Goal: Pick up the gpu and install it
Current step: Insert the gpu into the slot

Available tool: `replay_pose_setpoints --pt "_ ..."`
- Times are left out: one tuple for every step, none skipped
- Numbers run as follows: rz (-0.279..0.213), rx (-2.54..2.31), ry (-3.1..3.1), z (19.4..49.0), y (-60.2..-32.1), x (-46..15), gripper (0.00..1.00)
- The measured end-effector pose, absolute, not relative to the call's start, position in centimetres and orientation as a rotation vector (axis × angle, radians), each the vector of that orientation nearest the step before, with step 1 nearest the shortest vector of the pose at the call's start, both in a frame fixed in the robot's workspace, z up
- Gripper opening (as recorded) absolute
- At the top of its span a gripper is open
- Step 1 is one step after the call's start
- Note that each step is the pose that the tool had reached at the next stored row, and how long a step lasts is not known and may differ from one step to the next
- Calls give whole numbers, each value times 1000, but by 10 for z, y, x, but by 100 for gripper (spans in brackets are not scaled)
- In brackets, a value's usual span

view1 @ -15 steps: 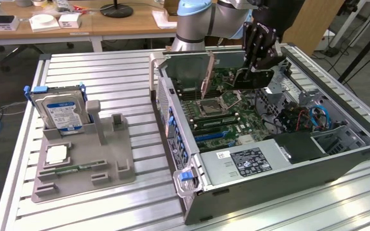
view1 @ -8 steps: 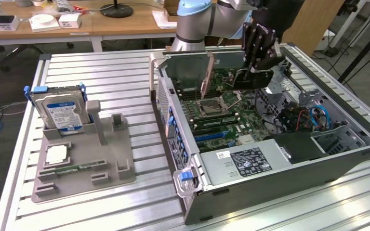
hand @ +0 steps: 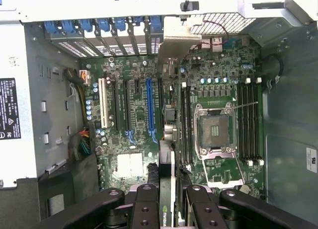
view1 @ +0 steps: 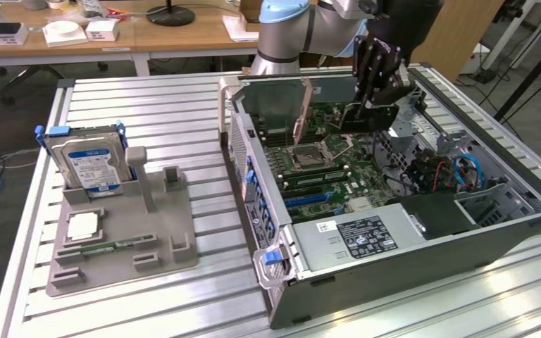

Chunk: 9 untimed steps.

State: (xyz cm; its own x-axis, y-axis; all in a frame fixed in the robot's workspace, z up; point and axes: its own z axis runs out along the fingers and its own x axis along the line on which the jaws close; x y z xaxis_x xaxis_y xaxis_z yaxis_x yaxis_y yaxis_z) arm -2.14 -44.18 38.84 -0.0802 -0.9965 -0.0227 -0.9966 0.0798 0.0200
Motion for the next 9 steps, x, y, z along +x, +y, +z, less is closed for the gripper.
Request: replay_pose_setpoints --pt "47 -2128 2306 388 -442 -21 26" --pt "47 -2128 2306 387 -442 -21 26" --pt "46 -2128 2306 387 -441 -21 26" --pt "46 -2128 2306 386 -441 -22 26" --pt "46 -2127 2306 386 -440 -22 26" --pt "46 -2128 2305 386 -439 -21 26" --pt "45 -2127 2305 385 -438 -21 26" --pt "45 -2127 2305 385 -438 -21 26" --pt "45 -2127 2305 385 -437 -21 26"
